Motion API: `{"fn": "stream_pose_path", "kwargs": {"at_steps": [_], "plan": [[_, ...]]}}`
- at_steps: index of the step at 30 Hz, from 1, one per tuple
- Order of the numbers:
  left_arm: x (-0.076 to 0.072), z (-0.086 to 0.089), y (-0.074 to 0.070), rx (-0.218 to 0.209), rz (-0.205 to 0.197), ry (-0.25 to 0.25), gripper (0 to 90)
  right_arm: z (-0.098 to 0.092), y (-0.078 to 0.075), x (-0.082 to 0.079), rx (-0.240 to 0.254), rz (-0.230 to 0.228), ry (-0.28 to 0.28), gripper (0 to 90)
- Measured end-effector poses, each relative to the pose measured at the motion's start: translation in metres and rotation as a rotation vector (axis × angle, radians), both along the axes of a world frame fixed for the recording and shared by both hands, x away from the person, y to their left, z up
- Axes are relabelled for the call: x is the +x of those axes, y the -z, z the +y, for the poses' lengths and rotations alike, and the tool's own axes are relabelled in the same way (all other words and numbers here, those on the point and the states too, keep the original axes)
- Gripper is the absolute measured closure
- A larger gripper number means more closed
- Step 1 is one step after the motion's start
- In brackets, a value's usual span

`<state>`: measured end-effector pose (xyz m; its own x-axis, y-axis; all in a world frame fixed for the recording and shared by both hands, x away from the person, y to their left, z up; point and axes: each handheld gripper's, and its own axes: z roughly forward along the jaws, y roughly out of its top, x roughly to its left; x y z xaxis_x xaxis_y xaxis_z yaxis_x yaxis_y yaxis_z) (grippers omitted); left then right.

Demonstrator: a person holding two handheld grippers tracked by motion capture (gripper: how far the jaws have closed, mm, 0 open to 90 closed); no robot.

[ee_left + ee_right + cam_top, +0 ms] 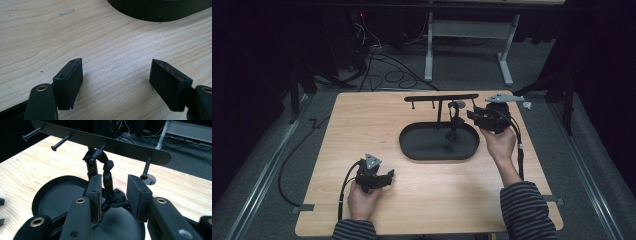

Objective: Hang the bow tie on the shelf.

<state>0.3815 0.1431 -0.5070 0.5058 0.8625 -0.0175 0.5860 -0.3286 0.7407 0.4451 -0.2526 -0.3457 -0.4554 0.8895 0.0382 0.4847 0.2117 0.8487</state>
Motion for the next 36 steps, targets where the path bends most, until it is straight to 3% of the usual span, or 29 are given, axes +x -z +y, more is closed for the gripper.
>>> {"fn": "stream_pose_path", "kwargs": {"at_steps": [15,36], "plan": [[0.0,0.0,0.0,-0.001,-0.002,0.0,27.4,-0.016,-0.001,-0.02,0.026,-0.012,0.006,64.4],[0.0,0.0,0.0,0.001,0.0,0.0,27.4,-0.027,-0.002,-0.048,0.018,-0.029,-0.004,63.7]]}}
